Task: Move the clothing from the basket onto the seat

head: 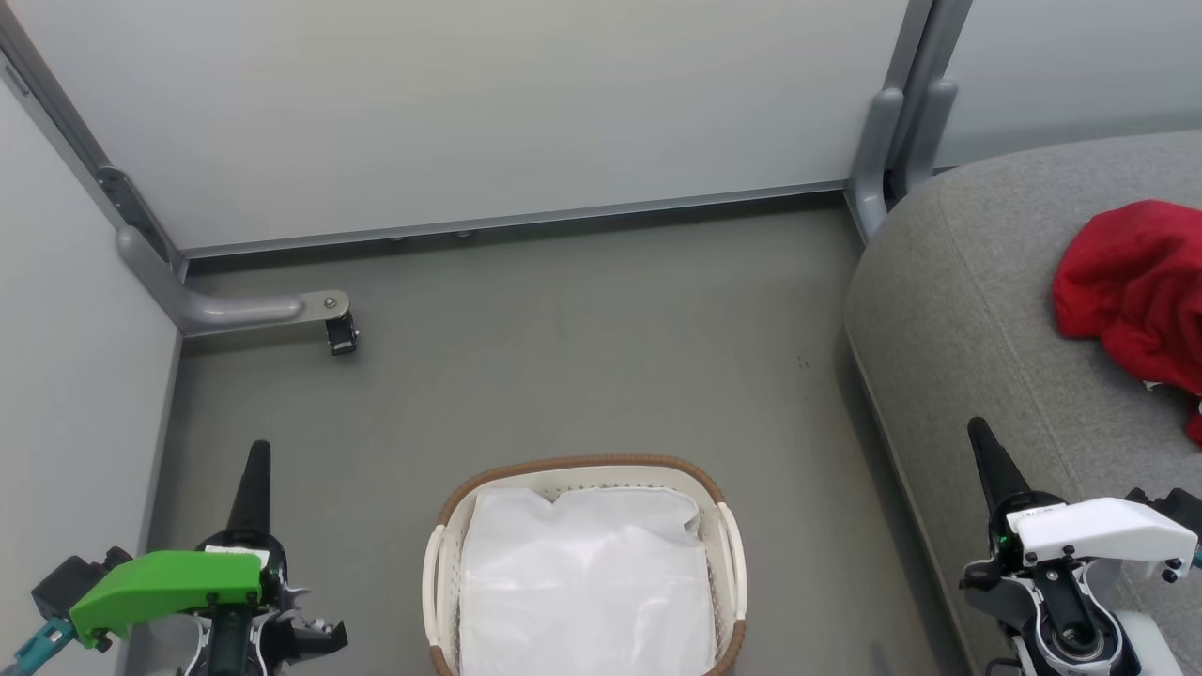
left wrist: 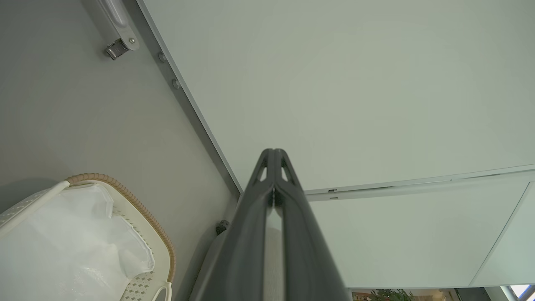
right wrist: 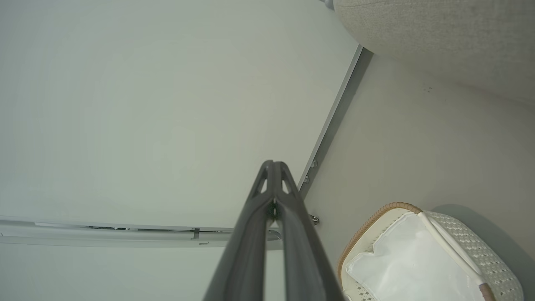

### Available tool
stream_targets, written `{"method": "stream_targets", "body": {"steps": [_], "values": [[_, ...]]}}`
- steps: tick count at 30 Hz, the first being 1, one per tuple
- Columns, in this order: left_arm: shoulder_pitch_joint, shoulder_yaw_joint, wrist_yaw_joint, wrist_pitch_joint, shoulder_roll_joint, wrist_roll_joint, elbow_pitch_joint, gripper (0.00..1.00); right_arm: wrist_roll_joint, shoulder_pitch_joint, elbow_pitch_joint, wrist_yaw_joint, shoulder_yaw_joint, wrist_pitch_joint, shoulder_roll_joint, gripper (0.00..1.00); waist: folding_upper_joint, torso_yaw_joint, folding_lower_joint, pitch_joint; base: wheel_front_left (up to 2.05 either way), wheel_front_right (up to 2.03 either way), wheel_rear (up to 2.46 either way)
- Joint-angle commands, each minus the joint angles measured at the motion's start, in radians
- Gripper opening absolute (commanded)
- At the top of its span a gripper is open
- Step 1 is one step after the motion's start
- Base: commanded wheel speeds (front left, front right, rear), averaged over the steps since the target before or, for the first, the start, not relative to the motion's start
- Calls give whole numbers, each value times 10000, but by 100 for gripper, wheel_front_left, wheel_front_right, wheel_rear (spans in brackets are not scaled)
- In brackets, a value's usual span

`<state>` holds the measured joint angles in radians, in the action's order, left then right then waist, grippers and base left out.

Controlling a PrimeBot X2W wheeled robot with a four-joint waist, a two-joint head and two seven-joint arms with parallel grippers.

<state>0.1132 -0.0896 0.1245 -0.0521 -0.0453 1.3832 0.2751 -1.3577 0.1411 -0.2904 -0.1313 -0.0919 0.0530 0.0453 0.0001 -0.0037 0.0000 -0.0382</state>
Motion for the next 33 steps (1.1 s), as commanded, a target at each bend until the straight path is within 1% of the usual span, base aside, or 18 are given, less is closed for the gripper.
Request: {"method": "stream_targets", "body": {"steps": [1,21,33], "values": [[-53,-36,77,-75,-67,228,-86,0,-232,-92,120,7,-57,76,59,0,-1,2,0,16,0,0,0],[-77,-207,79,-455,-76,1660,-259,0,-1824,-320,374,6,-181,463,71,0,-1,24,0,231,0,0,0],[-91,-270,88,-660,-80,2317,-324,0,-2579,-394,495,7,-246,647,78,0,-1,37,0,351,0,0,0]]}}
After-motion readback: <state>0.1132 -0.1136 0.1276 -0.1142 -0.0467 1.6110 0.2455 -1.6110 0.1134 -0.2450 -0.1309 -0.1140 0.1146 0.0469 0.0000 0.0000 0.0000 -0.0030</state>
